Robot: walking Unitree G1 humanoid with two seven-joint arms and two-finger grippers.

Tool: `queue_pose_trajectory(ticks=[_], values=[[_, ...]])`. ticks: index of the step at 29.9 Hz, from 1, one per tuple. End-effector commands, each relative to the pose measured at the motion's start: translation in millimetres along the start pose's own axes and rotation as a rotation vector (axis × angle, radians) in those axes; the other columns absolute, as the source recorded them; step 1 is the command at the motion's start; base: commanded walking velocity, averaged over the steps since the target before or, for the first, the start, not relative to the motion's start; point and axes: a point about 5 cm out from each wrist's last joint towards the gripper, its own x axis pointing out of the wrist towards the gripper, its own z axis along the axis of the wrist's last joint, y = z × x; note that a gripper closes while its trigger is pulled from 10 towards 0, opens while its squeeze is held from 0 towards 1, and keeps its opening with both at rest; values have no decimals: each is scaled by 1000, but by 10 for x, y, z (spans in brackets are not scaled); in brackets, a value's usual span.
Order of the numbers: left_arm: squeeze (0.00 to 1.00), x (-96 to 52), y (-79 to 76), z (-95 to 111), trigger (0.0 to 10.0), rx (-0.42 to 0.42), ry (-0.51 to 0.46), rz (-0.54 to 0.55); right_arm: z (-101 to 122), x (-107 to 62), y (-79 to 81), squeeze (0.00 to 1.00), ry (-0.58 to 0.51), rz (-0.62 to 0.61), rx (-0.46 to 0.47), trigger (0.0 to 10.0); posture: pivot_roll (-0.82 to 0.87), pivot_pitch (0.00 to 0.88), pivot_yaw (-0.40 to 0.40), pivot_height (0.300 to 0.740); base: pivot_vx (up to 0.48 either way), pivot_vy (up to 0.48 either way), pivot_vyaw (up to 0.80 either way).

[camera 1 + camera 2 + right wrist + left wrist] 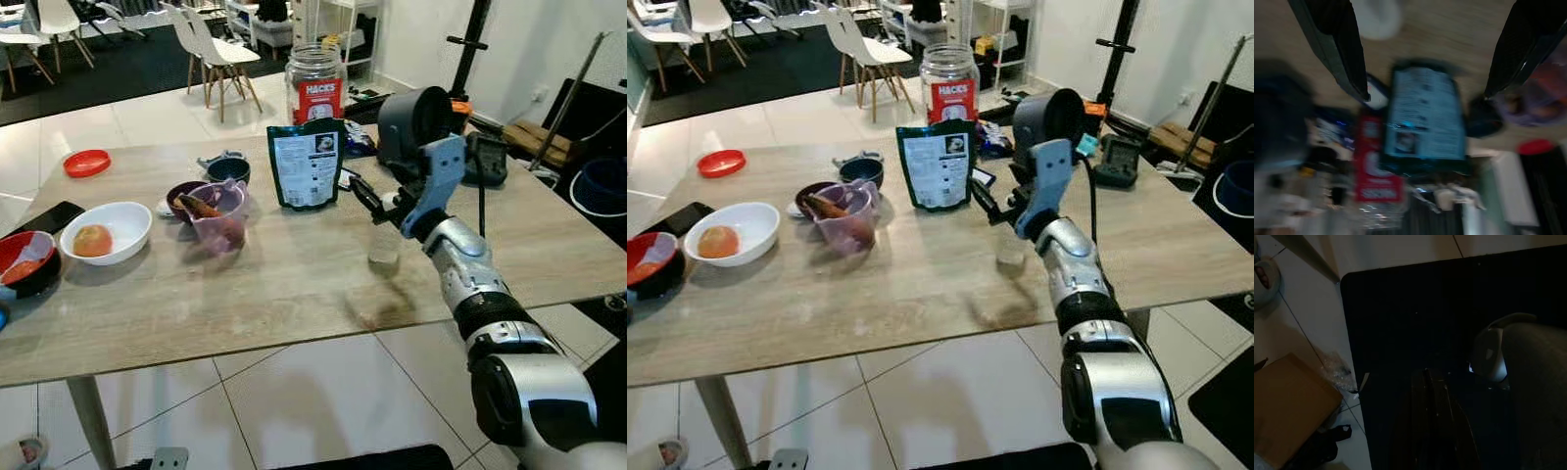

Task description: Restocking fridge

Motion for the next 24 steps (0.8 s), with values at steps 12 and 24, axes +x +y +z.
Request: queue_pose_trajectory(ticks=[12,24], values=[[0,-14,10,-93,10000,6,35,-7,-47,35,-57,0,133,-61,-56,10000,30,0,19,740,0,0,0],[0,-16,15,-103,10000,5,36,-8,-91,46,-24,0,158,-73,-30,10000,29,0,15,740,0,0,0]])
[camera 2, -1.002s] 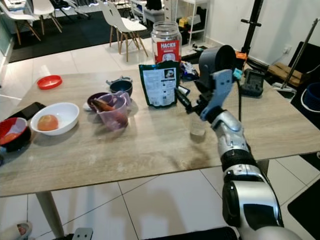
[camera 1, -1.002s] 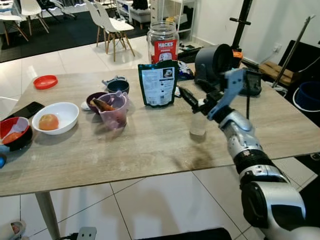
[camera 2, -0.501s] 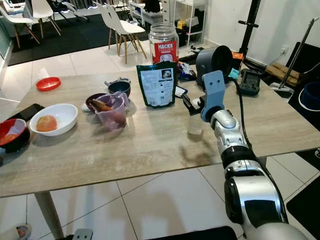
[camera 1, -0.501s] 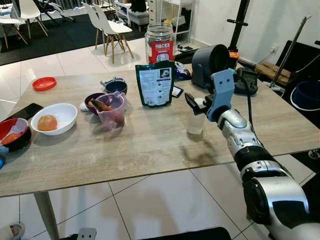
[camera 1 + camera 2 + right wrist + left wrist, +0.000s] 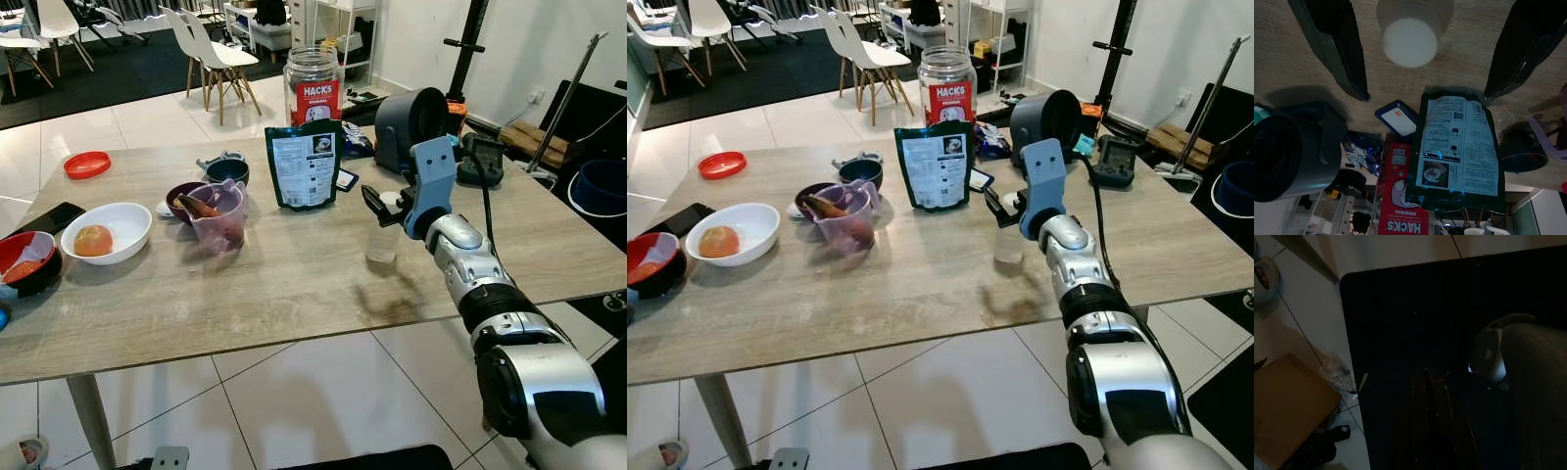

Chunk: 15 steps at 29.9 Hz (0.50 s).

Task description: Restocking fridge

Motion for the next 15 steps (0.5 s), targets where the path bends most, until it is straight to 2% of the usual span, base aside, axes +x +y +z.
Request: queue_pose_trajectory(ticks=[1,4,9,15], values=[[0,-15,15,-98,10000,6,36,-6,-27,21,33,0,27,-3,25,10000,29,0,15,740,0,0,0],[0,-12,-39,-108,10000,8,40,-13,-198,39,134,0,100,-55,163,10000,30,0,10,740,0,0,0],[0,-19,-58,-153,10000,8,49,-16,-209,59,179,0,113,-55,197,10000,36,0,10,740,0,0,0],[0,-31,-55,-213,10000,7,62,-16,-128,101,224,0,78,-42,219,10000,40,0,7,740,0,0,0]])
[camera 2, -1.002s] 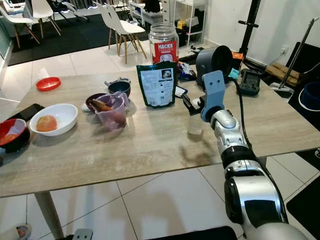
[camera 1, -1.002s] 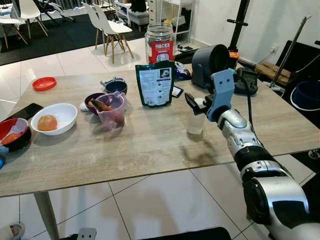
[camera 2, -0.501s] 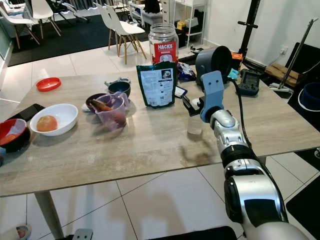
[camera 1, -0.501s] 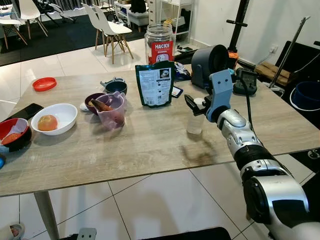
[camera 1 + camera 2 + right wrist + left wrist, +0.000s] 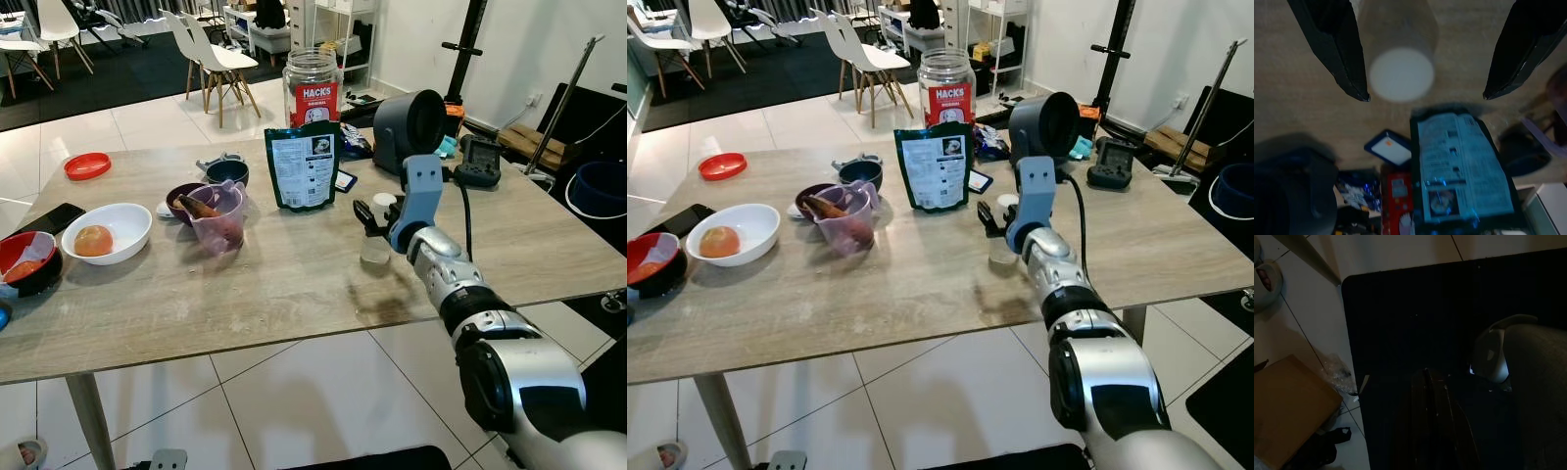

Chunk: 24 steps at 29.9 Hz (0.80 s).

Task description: Restocking fridge

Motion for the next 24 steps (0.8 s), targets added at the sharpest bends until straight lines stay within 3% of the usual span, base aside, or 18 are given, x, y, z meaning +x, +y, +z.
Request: queue_pose_trajectory(ticks=[1,24], values=[[0,-17,-60,-142,10000,9,51,-21,4,17,44,0,0,8,16,10000,40,0,7,740,0,0,0],[0,-6,-61,-82,10000,14,37,-23,-31,53,107,0,37,-62,-43,10000,44,0,7,740,0,0,0]])
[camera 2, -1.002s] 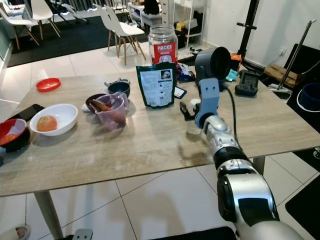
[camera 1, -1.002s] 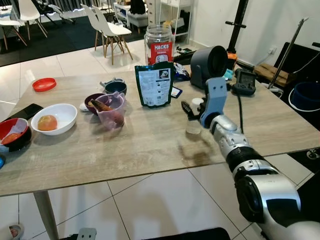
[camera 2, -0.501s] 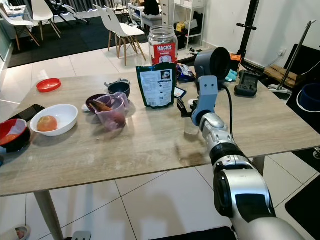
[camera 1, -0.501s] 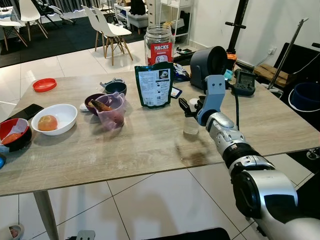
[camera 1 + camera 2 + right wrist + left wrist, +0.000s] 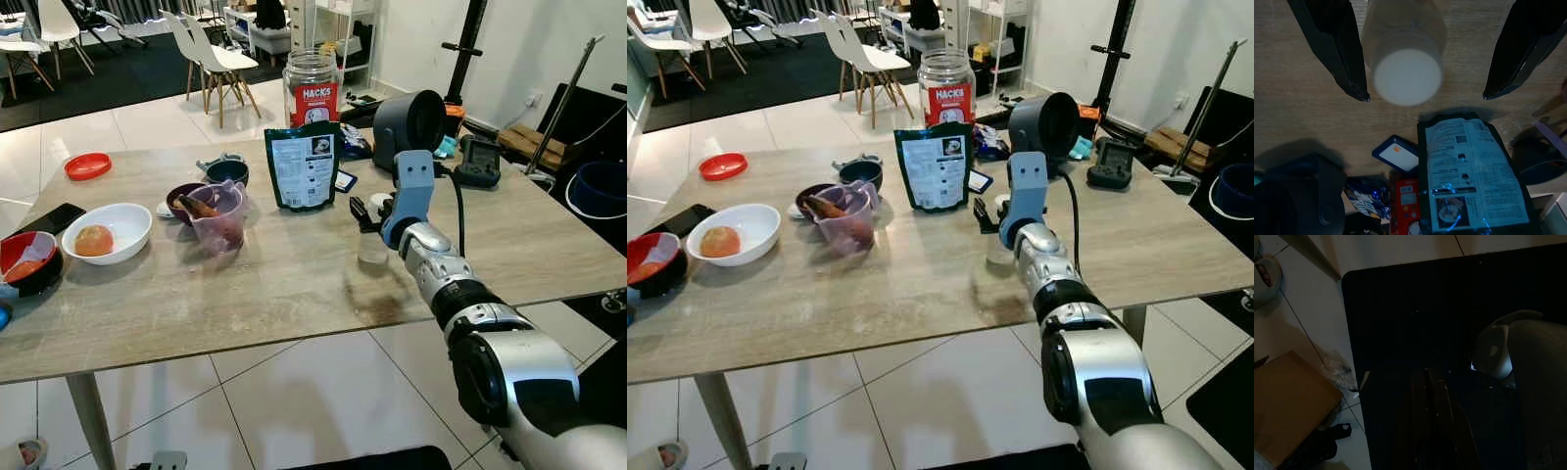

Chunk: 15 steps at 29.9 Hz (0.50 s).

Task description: Restocking fridge

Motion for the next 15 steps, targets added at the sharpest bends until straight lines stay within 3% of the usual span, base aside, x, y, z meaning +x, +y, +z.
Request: queue_pose_trajectory(ticks=[1,9,10,11,15], values=[[0,-8,-62,-96,10000,12,41,-24,47,21,53,0,-10,4,-13,10000,44,0,7,740,0,0,0],[0,-4,-72,-75,10000,14,36,-26,29,19,33,0,3,-23,-17,10000,43,0,7,740,0,0,0],[0,-3,-74,-72,10000,14,35,-27,35,19,29,0,-1,-25,-14,1490,43,0,7,740,0,0,0],[0,-3,-76,-70,10000,15,34,-27,39,19,26,0,-4,-27,-11,0,43,0,7,740,0,0,0],[0,-2,-76,-67,10000,15,34,-27,43,20,25,0,-6,-30,-9,0,41,0,9,740,0,0,0]])
